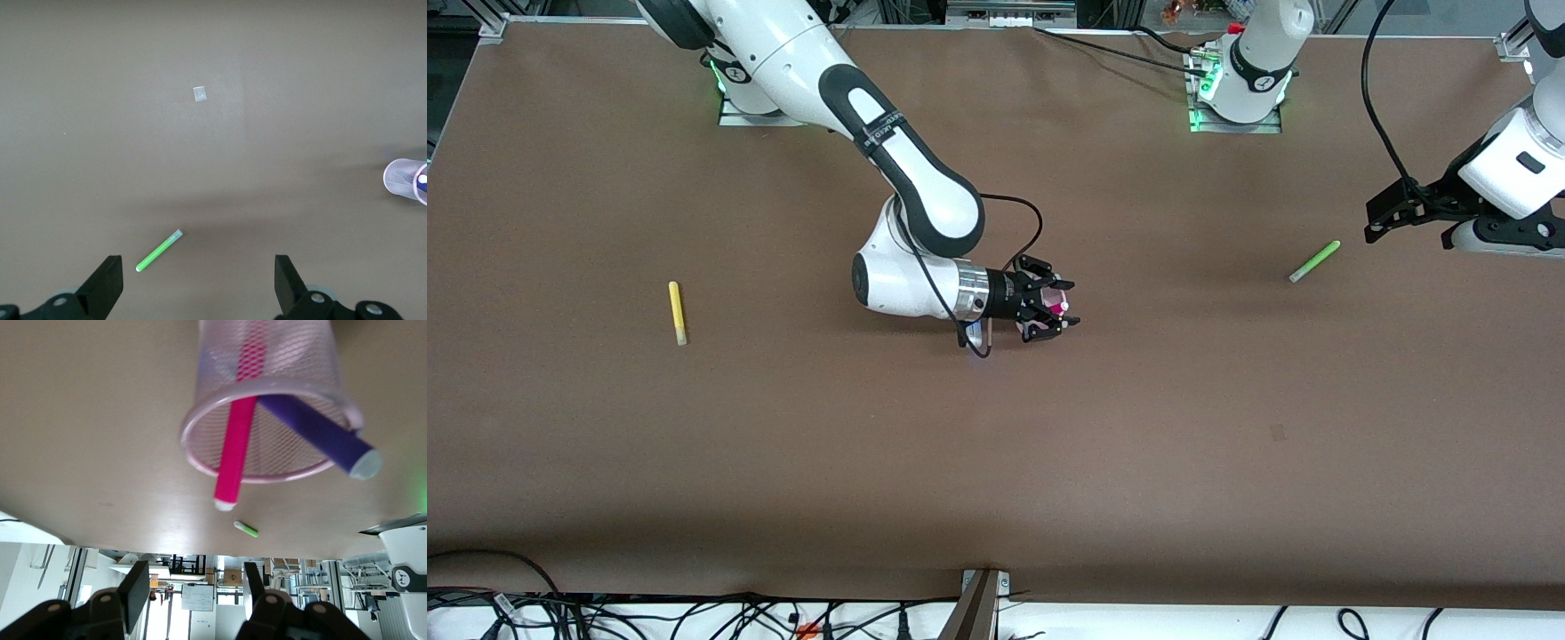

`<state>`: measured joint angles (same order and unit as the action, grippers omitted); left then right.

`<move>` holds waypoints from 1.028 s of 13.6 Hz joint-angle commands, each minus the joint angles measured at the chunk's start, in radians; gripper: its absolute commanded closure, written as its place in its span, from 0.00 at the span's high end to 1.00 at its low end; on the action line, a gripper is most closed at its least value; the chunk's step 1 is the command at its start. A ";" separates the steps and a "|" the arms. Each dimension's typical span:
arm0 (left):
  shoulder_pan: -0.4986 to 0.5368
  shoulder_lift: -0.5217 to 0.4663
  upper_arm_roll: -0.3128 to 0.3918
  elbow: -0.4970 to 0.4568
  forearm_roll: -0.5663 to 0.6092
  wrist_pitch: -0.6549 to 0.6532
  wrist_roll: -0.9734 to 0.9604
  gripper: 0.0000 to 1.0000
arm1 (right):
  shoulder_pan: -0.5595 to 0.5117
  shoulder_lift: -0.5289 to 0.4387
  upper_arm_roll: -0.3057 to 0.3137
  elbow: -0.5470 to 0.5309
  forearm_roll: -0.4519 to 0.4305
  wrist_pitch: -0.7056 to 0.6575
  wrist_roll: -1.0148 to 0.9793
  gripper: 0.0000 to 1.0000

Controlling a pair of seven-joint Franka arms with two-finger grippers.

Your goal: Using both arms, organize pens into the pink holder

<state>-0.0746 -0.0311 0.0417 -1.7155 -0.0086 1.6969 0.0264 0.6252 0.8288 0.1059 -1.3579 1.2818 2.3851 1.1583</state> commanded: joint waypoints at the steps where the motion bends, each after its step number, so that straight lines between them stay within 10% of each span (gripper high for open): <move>1: 0.002 0.011 -0.005 0.019 0.013 -0.017 -0.006 1.00 | -0.016 -0.080 -0.015 -0.013 -0.135 -0.015 -0.008 0.99; 5: 0.001 0.013 -0.006 0.020 0.013 -0.017 -0.006 1.00 | -0.021 -0.145 -0.104 -0.020 -0.502 -0.075 -0.035 1.00; 14: -0.001 0.034 -0.008 0.047 0.007 -0.016 -0.006 1.00 | -0.019 -0.526 -0.465 -0.200 -0.734 -0.556 -0.622 1.00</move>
<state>-0.0751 -0.0195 0.0376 -1.7069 -0.0086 1.6957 0.0264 0.5954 0.4423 -0.3127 -1.4411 0.6239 1.9004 0.6575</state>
